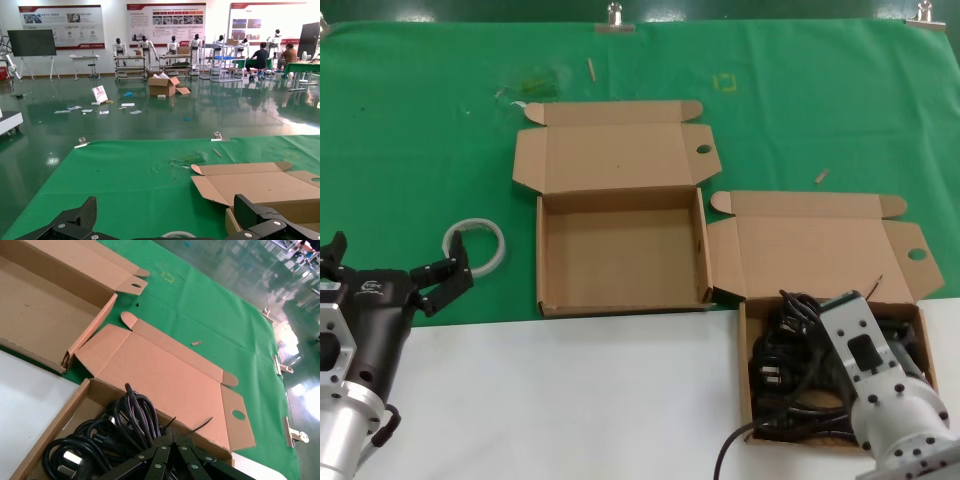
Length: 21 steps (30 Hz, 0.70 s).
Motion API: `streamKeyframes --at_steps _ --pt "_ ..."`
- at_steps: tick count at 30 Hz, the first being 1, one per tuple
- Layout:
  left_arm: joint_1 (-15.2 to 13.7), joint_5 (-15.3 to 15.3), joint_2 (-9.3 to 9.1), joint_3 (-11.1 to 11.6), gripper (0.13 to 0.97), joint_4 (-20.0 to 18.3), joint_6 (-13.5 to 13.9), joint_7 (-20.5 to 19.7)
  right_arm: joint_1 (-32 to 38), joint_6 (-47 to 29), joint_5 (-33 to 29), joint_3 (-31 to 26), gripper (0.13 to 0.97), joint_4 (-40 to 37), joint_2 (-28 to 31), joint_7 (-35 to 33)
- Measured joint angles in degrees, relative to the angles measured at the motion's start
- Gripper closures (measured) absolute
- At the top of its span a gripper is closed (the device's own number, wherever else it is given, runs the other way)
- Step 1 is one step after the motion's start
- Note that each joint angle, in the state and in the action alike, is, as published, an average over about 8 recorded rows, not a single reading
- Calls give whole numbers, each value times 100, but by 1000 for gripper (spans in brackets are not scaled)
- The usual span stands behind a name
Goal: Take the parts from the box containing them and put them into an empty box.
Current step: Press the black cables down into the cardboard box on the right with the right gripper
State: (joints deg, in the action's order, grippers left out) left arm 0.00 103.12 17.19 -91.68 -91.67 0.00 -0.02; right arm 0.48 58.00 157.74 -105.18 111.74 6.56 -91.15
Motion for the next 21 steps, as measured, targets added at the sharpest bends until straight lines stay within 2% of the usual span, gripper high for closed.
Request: streamKeyframes --at_steps 16,21 --pt "0 0 0 0 132 0 0 0 -270 -444 0 312 927 -283 0 95" --pt "0 0 0 0 132 0 0 0 -225 -606 0 369 868 -472 0 72"
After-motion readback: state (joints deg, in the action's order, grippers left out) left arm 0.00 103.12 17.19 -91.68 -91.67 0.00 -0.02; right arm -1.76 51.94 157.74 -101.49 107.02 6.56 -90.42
